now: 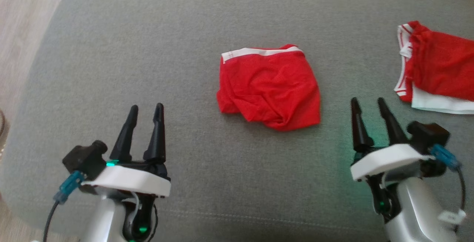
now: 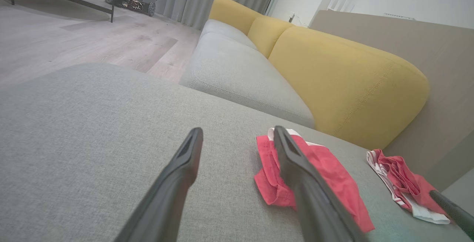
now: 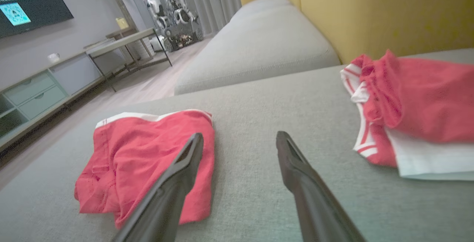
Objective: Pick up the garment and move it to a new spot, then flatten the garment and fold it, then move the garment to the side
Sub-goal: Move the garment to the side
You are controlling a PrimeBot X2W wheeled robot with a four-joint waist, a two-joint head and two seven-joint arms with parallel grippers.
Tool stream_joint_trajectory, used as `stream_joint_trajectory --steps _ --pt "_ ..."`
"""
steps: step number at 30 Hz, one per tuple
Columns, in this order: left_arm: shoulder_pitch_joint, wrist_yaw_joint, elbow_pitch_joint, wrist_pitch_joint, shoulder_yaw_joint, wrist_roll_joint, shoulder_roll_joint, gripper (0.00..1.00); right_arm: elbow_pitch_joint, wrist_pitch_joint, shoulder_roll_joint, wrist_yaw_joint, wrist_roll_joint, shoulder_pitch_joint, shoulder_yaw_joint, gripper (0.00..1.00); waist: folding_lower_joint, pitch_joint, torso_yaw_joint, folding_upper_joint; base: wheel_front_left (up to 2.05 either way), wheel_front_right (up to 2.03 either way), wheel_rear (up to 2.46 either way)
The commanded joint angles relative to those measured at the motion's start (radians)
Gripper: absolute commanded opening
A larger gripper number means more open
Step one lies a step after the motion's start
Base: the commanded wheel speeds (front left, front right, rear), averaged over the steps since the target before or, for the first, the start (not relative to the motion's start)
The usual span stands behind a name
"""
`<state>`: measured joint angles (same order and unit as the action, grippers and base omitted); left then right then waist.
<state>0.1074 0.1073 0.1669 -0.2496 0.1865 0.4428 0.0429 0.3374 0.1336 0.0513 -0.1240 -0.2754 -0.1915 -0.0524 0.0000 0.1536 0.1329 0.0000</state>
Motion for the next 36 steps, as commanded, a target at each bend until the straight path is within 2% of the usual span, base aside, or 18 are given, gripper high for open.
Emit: stream_joint_trajectory --steps 1,8,12,17,22,23,24,28,33,36 --pt "0.031 0.008 -0.032 -0.012 -0.017 0.005 0.007 1.0 -0.007 -0.035 -0.001 -0.007 -0.031 -0.064 -0.047 1.0 0.0 0.016 0.019 0.0 0.0 0.0 0.0" --pt "0.046 0.01 -0.028 -0.012 0.003 0.014 0.007 1.0 0.068 -0.105 0.008 -0.007 -0.144 -0.147 -0.062 1.0 0.0 0.059 0.079 0.0 0.0 0.0 0.0" --pt "0.052 0.012 -0.024 -0.012 0.016 0.013 0.007 1.0 0.152 -0.166 0.012 -0.007 -0.216 -0.205 -0.054 1.0 0.0 0.081 0.119 0.0 0.0 0.0 0.0" --pt "0.059 0.003 -0.033 -0.012 0.024 0.035 0.007 1.0 0.241 -0.2 0.035 -0.007 -0.263 -0.263 -0.044 1.0 0.0 0.104 0.175 0.0 0.0 0.0 0.0" --pt "0.055 0.003 -0.029 -0.012 0.03 0.034 0.007 1.0 0.299 -0.212 0.048 -0.007 -0.273 -0.305 -0.081 1.0 0.0 0.112 0.197 0.0 0.0 0.0 0.0" --pt "0.055 0.003 -0.028 -0.012 0.03 0.035 0.007 1.0 0.31 -0.211 0.05 -0.007 -0.274 -0.312 -0.089 0.49 0.0 0.111 0.199 0.0 0.0 0.0 0.0" --pt "0.055 0.003 -0.026 -0.012 0.03 0.035 0.007 1.0 0.32 -0.207 0.053 -0.007 -0.271 -0.318 -0.1 0.02 0.0 0.108 0.2 0.0 0.0 0.0 0.0" --pt "0.054 0.0 -0.024 -0.012 0.027 0.033 0.007 1.0 0.353 -0.154 0.08 -0.007 -0.208 -0.337 -0.162 0.0 0.0 0.09 0.189 0.0 0.0 0.0 0.0" --pt "0.052 -0.003 -0.031 -0.012 0.024 0.028 0.007 1.0 0.378 -0.046 0.147 -0.007 -0.024 -0.368 -0.274 0.0 0.0 0.064 0.149 0.0 0.0 0.0 0.0" --pt "0.053 -0.002 -0.037 -0.012 0.02 0.025 0.007 1.0 0.38 -0.001 0.174 -0.007 0.048 -0.388 -0.304 0.0 0.0 0.052 0.115 0.0 0.0 0.0 0.0"
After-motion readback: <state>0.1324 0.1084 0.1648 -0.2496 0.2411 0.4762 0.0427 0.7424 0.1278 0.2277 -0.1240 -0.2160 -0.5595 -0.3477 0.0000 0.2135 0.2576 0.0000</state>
